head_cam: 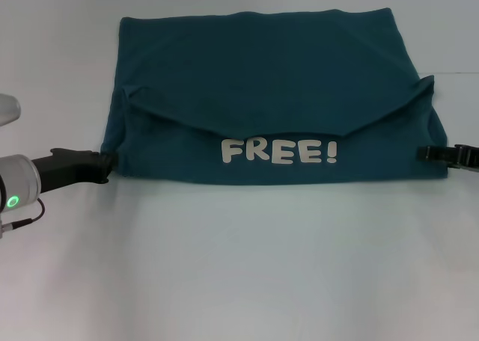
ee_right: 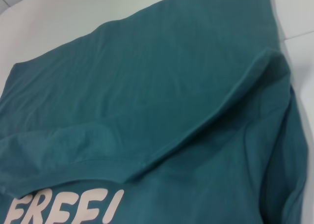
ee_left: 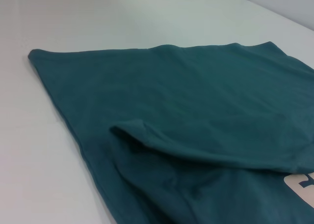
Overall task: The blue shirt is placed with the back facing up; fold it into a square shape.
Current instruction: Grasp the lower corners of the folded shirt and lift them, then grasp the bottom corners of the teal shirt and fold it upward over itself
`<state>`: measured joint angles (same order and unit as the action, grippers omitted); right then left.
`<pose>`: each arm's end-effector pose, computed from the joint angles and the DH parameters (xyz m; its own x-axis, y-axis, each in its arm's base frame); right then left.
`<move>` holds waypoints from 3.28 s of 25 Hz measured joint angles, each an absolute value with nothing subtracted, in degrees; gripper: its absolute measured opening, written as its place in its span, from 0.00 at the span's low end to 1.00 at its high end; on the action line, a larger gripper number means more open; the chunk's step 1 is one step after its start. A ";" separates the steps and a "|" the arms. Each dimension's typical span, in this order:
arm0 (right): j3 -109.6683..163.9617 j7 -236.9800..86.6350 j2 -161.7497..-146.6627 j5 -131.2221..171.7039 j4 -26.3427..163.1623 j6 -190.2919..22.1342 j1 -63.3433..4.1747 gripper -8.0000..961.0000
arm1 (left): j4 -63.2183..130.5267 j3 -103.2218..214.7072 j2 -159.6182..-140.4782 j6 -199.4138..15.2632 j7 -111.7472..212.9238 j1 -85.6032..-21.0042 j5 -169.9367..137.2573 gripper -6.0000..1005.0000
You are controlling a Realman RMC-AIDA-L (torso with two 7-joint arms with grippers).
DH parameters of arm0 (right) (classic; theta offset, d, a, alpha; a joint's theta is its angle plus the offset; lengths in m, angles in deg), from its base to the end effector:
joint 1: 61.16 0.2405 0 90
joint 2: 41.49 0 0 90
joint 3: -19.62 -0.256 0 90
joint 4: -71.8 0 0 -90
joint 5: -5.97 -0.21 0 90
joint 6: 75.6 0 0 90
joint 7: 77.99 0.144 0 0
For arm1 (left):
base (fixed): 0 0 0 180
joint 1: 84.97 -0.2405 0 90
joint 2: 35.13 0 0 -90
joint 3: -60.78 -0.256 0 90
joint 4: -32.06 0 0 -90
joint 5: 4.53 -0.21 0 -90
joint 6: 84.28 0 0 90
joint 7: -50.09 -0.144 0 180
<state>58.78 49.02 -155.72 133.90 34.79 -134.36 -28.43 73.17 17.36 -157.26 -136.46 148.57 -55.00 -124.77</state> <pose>0.3357 0.3885 0.0460 0.2913 -0.7634 -0.5765 -0.9465 -0.1427 -0.2893 -0.3122 0.3838 0.0017 0.6617 0.5694 0.4878 0.7468 -0.4431 -0.4959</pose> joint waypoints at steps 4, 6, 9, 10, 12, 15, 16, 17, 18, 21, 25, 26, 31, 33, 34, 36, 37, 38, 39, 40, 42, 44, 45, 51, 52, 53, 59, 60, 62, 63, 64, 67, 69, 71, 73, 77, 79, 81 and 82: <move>58.81 48.56 -156.00 133.91 35.76 -133.91 -28.03 0.83 | 73.19 17.36 -157.25 -136.43 148.59 -54.92 -124.80 0.01; 58.82 48.37 -156.20 133.91 35.98 -133.76 -27.84 0.76 | 73.22 17.36 -157.22 -136.42 148.60 -54.91 -124.81 0.01; 58.90 48.16 -156.29 133.92 36.02 -133.86 -27.68 0.64 | 73.28 17.36 -157.14 -136.40 148.61 -54.87 -124.84 0.01; 58.90 48.15 -156.31 133.91 35.97 -134.01 -27.68 0.61 | 73.28 17.36 -157.12 -136.39 148.61 -54.85 -124.84 0.01; 58.89 48.15 -156.36 133.88 35.76 -134.23 -27.82 0.56 | 73.29 17.36 -157.12 -136.40 148.62 -54.84 -124.85 0.01; 58.69 48.01 -156.37 133.74 35.61 -134.35 -28.10 0.49 | 73.29 17.41 -157.12 -136.56 148.62 -54.83 -124.85 0.01; 58.57 47.85 -156.37 133.69 35.58 -134.44 -28.19 0.47 | 73.31 17.44 -157.12 -136.61 148.64 -54.83 -124.85 0.01; 58.46 47.64 -156.37 133.65 35.56 -134.58 -28.25 0.45 | 73.33 17.49 -157.12 -136.66 148.67 -54.83 -124.85 0.01; 58.42 47.41 -156.37 133.60 35.55 -134.65 -28.31 0.42 | 73.39 17.51 -157.12 -136.71 148.74 -54.83 -124.85 0.01; 58.34 46.75 -156.36 133.51 35.53 -134.74 -28.35 0.35 | 74.03 17.40 -157.13 -136.93 149.27 -55.13 -124.85 0.01; 58.27 45.08 -156.36 132.04 35.51 -135.76 -28.50 0.18 | 75.38 17.40 -157.15 -138.41 150.27 -55.78 -124.85 0.01; 58.26 44.30 -156.34 131.20 35.51 -136.36 -28.65 0.14 | 75.87 17.52 -157.12 -139.18 150.66 -56.08 -124.85 0.01; 58.20 39.85 -155.93 125.83 35.29 -141.12 -30.02 0.01 | 80.76 17.84 -157.26 -143.91 153.89 -58.86 -125.72 0.01; 58.20 38.43 -155.88 124.32 34.50 -143.59 -30.79 0.01 | 83.53 17.91 -157.65 -146.06 155.92 -60.32 -126.53 0.01; 58.20 37.63 -155.98 123.80 33.80 -144.96 -31.27 0.01 | 85.14 18.09 -157.87 -147.33 156.86 -61.00 -126.96 0.00; 58.20 36.06 -156.54 123.27 32.02 -147.58 -32.22 0.01 | 87.61 19.03 -158.27 -149.87 158.09 -62.30 -127.48 0.01; 58.20 35.43 -156.87 123.25 30.95 -148.65 -32.78 0.01 | 88.93 20.10 -158.47 -151.85 158.65 -62.99 -127.65 0.01; 58.20 34.98 -157.19 123.25 29.91 -149.50 -33.40 0.01 | 89.80 20.92 -158.58 -153.29 158.87 -63.41 -127.69 0.01; 58.20 34.75 -157.44 123.27 29.05 -150.19 -33.94 0.01 | 90.72 22.49 -158.67 -156.00 159.09 -63.88 -127.69 0.01; 58.20 34.43 -157.58 123.27 28.54 -150.91 -34.43 0.01 | 91.51 23.99 -158.70 -158.45 159.17 -64.26 -127.68 0.01; 58.19 33.32 -157.67 123.17 27.78 -153.04 -35.49 0.01 | 92.49 26.27 -158.73 -162.96 159.25 -64.86 -127.65 0.01; 58.10 32.37 -157.66 123.05 27.03 -155.32 -36.35 0.01 | 93.32 28.60 -158.77 -167.30 159.48 -65.58 -127.66 0.01; 58.01 31.92 -157.65 123.03 26.48 -156.60 -36.94 0.01 | 93.66 29.55 -158.79 -169.18 159.71 -65.96 -127.69 0.01; 55.40 27.70 -157.68 122.99 24.22 -165.27 -40.06 0.01 | 94.85 33.88 -158.74 -177.49 160.17 -68.61 -127.83 0.01; 54.58 26.59 -157.64 123.03 24.17 -167.22 -40.69 0.01 | 94.86 34.86 -158.66 -179.10 160.13 -69.01 -127.84 0.01; 53.97 25.83 -157.57 123.10 24.16 -168.52 -41.22 0.01 | 94.87 36.04 -158.54 -181.18 160.01 -69.45 -127.85 0.01; 52.37 22.56 -157.29 123.49 24.16 -173.74 -44.87 0.01 | 95.11 39.52 -158.30 -187.08 159.45 -70.96 -129.47 0.01; 52.37 22.08 -157.27 123.51 24.17 -174.31 -45.45 0.01 | 95.13 40.04 -158.30 -187.76 159.23 -71.18 -129.90 0.01; 52.34 21.11 -157.27 123.69 24.18 -175.14 -46.50 0.01 | 95.17 40.72 -158.29 -188.78 158.98 -71.44 -130.94 0.01; 52.34 20.60 -157.27 123.87 24.23 -175.70 -46.94 0.01 | 95.19 41.00 -158.26 -189.31 158.92 -71.56 -131.54 0.01; 52.31 20.13 -157.27 124.01 24.28 -176.30 -47.41 0.01 | 95.21 41.24 -158.22 -189.93 158.82 -71.66 -132.21 0.01; 51.87 18.89 -157.28 124.23 24.33 -178.21 -48.72 0.01 | 95.27 41.76 -158.08 -191.90 158.06 -71.87 -133.78 0.01; 50.86 17.89 -157.27 124.42 24.33 -179.30 -49.54 0.02 | 95.27 41.91 -158.03 -193.08 157.51 -71.96 -134.84 0.00; 49.68 17.29 -157.21 125.13 24.39 -180.25 -49.98 0.02 | 95.25 42.17 -158.00 -194.05 156.96 -71.99 -135.83 0.01; 48.19 16.85 -157.16 126.49 24.44 -181.26 -50.15 0.02 | 95.10 42.30 -158.00 -195.07 156.39 -72.00 -136.83 0.01; 45.49 16.40 -157.13 128.85 24.42 -182.16 -50.19 0.02 | 94.88 42.42 -158.00 -195.98 156.00 -72.12 -138.33 0.01; 44.74 16.38 -157.09 129.50 24.54 -182.12 -50.10 0.02 | 94.75 42.57 -158.00 -195.99 156.00 -72.19 -138.53 0.01; 43.99 16.39 -157.07 130.47 24.56 -182.14 -49.91 0.02 | 94.62 42.91 -158.00 -196.02 156.02 -72.21 -138.76 0.01; 43.73 16.43 -157.04 130.86 24.57 -182.23 -49.83 0.02 | 94.60 43.29 -157.99 -196.08 156.03 -72.22 -138.88 0.01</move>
